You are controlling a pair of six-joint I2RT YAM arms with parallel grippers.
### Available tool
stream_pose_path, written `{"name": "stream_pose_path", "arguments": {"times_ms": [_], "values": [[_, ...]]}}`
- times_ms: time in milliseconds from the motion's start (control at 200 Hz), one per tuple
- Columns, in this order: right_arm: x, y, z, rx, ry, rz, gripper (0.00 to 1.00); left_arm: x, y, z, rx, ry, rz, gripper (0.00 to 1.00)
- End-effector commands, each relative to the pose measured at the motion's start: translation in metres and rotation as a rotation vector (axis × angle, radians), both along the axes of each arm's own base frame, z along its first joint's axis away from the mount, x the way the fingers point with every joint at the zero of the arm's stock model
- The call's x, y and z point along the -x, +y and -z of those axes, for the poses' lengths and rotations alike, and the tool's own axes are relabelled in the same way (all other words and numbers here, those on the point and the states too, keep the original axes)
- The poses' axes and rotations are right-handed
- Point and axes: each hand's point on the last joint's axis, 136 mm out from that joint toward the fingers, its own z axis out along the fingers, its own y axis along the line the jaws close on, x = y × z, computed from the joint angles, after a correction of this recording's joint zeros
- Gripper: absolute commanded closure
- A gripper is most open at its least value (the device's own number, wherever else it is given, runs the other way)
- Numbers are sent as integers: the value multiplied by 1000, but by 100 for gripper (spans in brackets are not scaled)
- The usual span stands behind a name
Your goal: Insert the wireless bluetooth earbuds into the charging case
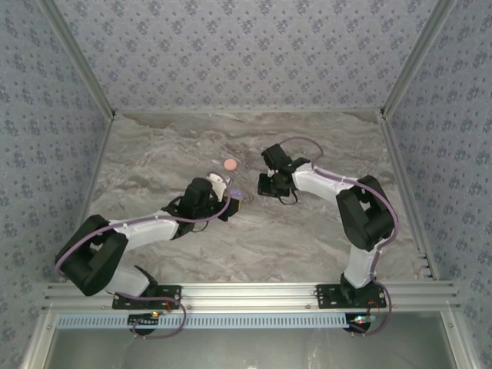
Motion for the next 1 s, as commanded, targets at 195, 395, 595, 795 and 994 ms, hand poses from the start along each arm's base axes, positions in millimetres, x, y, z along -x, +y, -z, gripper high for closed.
{"name": "stream_pose_path", "arguments": {"times_ms": [195,395,595,795,994], "values": [[-9,17,-51,-126,-105,-59,79,3,-23,1,89,-43,77,89],[-10,24,-75,-168,-146,-82,79,0,-28,5,98,-52,97,90],[-7,36,-95,-226,-185,-119,79,-2,-33,2,106,-110,124,90],[-3,46,-108,-260,-220,-148,79,-3,-39,-8,126,-163,155,90],[1,52,-114,-277,-233,-167,79,-6,-41,-9,135,-156,151,90]]}}
